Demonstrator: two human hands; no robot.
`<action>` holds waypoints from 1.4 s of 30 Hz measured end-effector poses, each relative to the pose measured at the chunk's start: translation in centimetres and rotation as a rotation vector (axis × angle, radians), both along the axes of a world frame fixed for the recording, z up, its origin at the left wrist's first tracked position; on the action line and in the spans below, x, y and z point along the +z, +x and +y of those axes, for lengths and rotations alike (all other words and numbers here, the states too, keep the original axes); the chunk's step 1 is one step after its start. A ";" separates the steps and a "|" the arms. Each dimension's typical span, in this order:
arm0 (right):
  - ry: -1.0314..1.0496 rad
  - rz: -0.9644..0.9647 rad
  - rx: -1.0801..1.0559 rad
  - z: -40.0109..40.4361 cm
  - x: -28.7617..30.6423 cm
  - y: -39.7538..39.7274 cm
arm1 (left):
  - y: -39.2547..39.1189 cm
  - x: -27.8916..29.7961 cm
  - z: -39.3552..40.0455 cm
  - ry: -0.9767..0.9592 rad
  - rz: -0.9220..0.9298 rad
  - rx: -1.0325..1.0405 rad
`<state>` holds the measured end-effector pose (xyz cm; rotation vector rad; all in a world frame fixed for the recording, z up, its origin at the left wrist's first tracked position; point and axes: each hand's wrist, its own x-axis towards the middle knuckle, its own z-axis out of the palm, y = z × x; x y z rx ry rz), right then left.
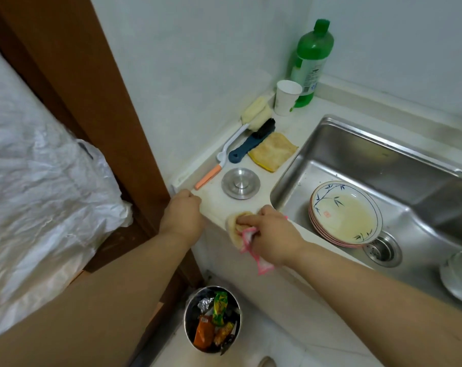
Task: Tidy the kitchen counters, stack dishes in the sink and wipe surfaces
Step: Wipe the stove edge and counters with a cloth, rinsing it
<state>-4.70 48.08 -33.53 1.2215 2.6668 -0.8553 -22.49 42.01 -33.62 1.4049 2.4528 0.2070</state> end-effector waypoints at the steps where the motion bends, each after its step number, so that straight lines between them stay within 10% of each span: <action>1: 0.030 -0.001 -0.036 0.2 -0.1 0.3 | 0.1 0.1 -0.1 -0.002 -0.007 0.003; 25: 0.032 0.032 -0.054 -0.4 -0.7 -8.6 | 0.6 1.7 -2.1 0.006 -0.055 0.079; 35: 0.137 -0.118 -0.465 -2.2 0.4 10.3 | 3.3 1.7 -0.7 -0.094 -0.030 0.019; 42: 0.111 -0.062 -0.274 -0.3 -0.6 -4.2 | 2.1 1.4 -1.8 -0.030 -0.082 0.042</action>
